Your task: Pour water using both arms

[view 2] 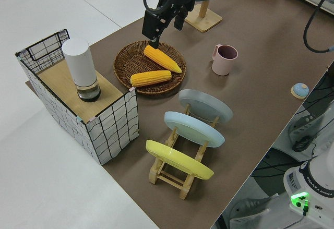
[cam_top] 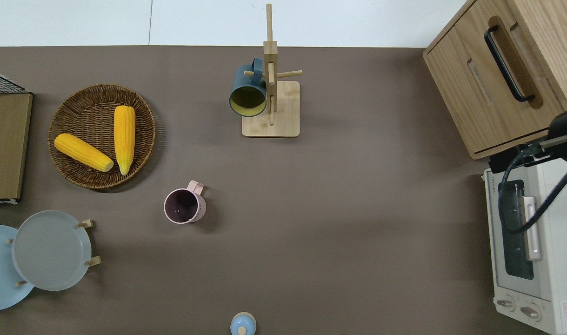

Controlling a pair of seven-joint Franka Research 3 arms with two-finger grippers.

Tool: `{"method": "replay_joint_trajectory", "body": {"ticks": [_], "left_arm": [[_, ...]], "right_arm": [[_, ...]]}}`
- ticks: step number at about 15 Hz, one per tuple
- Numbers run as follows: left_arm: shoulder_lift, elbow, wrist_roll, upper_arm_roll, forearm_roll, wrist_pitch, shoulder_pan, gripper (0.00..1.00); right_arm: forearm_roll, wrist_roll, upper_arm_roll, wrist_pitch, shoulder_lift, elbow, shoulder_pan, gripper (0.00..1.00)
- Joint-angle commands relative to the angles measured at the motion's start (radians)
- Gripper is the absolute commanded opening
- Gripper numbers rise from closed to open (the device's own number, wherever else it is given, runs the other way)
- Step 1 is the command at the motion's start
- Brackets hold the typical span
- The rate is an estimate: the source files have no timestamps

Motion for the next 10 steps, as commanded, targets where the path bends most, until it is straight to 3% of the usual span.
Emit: {"method": "replay_joint_trajectory", "body": {"ticks": [1,5,7,10], "left_arm": [[-0.022,-0.008,-0.172,0.07,0.014,-0.045,-0.212,1.0],[-0.04,-0.008,-0.212,0.238,0.011,-0.071,-0.499,1.0],[-0.04,-0.008,-0.211,0.262,0.012,-0.084,-0.559,1.0],[-0.039,-0.012,-0.208,0.262,0.014,-0.094,-0.594,1.0]], "right_arm": [[0.012,0.009,-0.002,0.004,-0.01,-0.005,0.002,0.985],[0.012,0.009,-0.002,0.004,-0.01,-0.005,0.002,0.983],[0.012,0.009,-0.002,0.004,-0.01,-0.005,0.002,0.983],[0.012,0.009,-0.002,0.004,-0.01,-0.005,0.002,0.985]]}}
